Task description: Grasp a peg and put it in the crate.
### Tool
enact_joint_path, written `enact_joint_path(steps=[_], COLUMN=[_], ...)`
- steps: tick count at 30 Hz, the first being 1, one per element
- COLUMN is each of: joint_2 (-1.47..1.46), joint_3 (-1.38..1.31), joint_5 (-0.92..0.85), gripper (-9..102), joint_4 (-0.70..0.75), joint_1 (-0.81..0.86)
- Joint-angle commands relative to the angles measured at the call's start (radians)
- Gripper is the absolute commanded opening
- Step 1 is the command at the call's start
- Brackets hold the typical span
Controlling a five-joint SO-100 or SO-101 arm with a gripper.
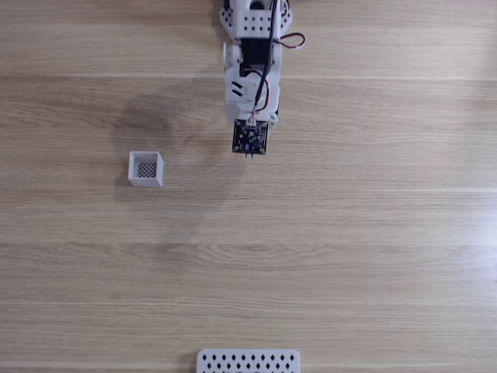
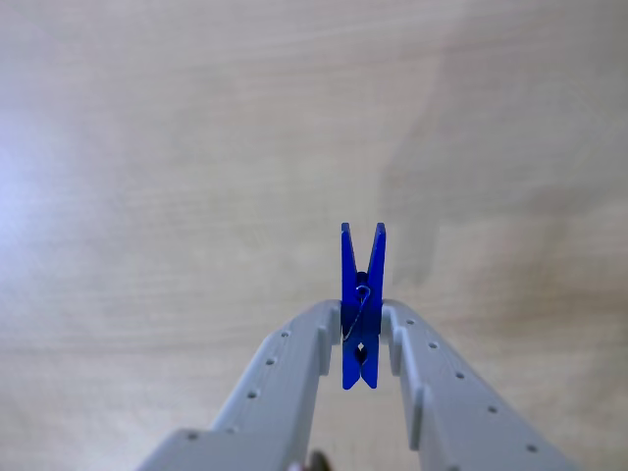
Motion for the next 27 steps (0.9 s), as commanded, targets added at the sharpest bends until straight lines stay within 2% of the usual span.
enact_joint_path(steps=[1, 8, 16, 22, 27], joint_2=[0.141, 0.146, 0.072, -0.04, -0.158], joint_3=[-0.048, -0.043, 0.135, 0.27, 0.273], joint_5=[-0.008, -0.008, -0.008, -0.006, -0.006], gripper=[-1, -1, -1, -1, -1], joint_4=[-0.198, -0.683, -1.243, -1.47, -1.536], joint_1=[0.011, 0.089, 0.313, 0.436, 0.486])
